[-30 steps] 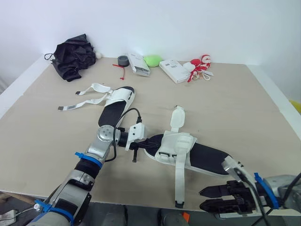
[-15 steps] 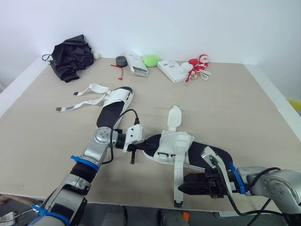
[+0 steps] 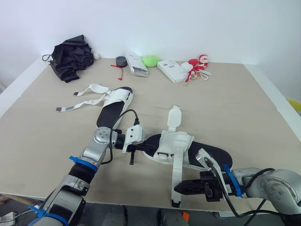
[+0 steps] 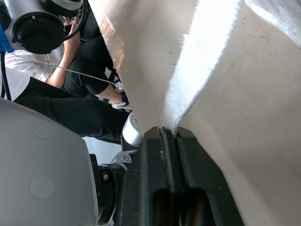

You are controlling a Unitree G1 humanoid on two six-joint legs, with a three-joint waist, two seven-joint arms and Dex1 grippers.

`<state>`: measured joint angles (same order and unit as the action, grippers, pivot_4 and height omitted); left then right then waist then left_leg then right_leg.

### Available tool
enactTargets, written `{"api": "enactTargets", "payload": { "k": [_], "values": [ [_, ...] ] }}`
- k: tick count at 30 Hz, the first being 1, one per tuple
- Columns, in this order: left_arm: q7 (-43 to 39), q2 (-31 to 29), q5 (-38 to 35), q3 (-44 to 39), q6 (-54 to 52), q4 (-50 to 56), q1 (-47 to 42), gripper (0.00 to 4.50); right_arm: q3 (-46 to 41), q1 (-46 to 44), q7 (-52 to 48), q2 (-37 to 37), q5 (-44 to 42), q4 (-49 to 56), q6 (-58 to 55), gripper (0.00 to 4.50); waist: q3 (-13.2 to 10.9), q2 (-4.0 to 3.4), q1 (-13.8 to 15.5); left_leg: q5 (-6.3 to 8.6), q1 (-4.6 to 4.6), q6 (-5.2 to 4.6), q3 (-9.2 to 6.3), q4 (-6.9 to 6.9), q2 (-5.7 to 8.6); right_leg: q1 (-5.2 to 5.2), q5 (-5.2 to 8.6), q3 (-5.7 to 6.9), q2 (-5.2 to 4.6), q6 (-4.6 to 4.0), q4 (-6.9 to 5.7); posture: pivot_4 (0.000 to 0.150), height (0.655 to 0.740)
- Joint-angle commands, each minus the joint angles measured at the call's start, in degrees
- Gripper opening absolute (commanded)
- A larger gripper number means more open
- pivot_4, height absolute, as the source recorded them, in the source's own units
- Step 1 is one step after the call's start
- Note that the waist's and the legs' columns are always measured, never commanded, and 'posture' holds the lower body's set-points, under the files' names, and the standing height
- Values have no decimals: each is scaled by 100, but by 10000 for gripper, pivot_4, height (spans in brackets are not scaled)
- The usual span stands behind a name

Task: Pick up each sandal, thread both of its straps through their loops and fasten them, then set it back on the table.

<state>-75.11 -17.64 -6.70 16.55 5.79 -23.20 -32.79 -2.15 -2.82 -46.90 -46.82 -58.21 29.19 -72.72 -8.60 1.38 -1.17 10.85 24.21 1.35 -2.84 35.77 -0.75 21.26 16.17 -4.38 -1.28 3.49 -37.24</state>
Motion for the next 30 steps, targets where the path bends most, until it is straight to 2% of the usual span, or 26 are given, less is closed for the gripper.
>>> {"api": "enactTargets", "payload": {
  "k": [1,6,8,10,13,18,21,26,30],
  "values": [
    [-131,-70,345,458,-189,-351,214,0,26,-77,9,-10,58,-24,146,230,0,0,0,0,0,0,1,2,0,0,0,0,0,0,0,1500,7380],
    [-114,-52,356,446,-127,-501,134,0,-195,-225,-120,-71,-190,-79,129,230,0,0,0,0,0,0,0,9,0,-1,-2,0,0,-1,-5,1500,7380],
    [-103,-39,362,439,-102,-556,102,0,-571,-492,-246,-111,-609,-301,16,230,0,-2,0,-1,0,-1,1,15,0,-2,-5,0,0,-3,-6,1500,7380],
    [-86,-14,374,434,-55,-639,50,0,-946,-1004,-205,-93,-960,-916,-137,230,0,-2,-2,-1,-1,-1,2,25,-1,-6,-10,0,0,-2,-7,1500,7380],
    [-66,27,384,433,10,-770,-31,0,-1064,-1766,-50,-121,-1017,-1695,-363,230,-1,-2,-3,-5,-1,-8,10,44,-3,-8,-26,-1,-1,-4,-7,1500,7380],
    [-29,118,397,452,130,-985,-141,0,-977,-3496,349,64,-928,-3488,-1309,230,0,-21,3,-14,-1,-22,18,48,-5,-5,-48,-3,-4,-34,-7,1500,7380],
    [1,167,400,458,188,-1059,-160,0,-662,-4159,247,95,-719,-3916,-1623,230,2,-27,15,-15,3,-24,12,48,-2,-6,-55,-3,-4,-43,-7,1500,7380],
    [15,173,399,458,240,-1067,-115,0,-240,-4397,-31,96,-395,-4081,-1773,230,3,-29,33,-14,12,-23,6,46,6,-5,-50,-1,-17,-32,-6,1500,7380],
    [33,165,392,442,242,-1074,-110,0,132,-4244,-290,-17,-204,-3852,-1814,230,3,-34,32,-14,13,-23,14,51,10,-3,-57,-7,-19,-23,-6,1500,7380]
  ]
}}
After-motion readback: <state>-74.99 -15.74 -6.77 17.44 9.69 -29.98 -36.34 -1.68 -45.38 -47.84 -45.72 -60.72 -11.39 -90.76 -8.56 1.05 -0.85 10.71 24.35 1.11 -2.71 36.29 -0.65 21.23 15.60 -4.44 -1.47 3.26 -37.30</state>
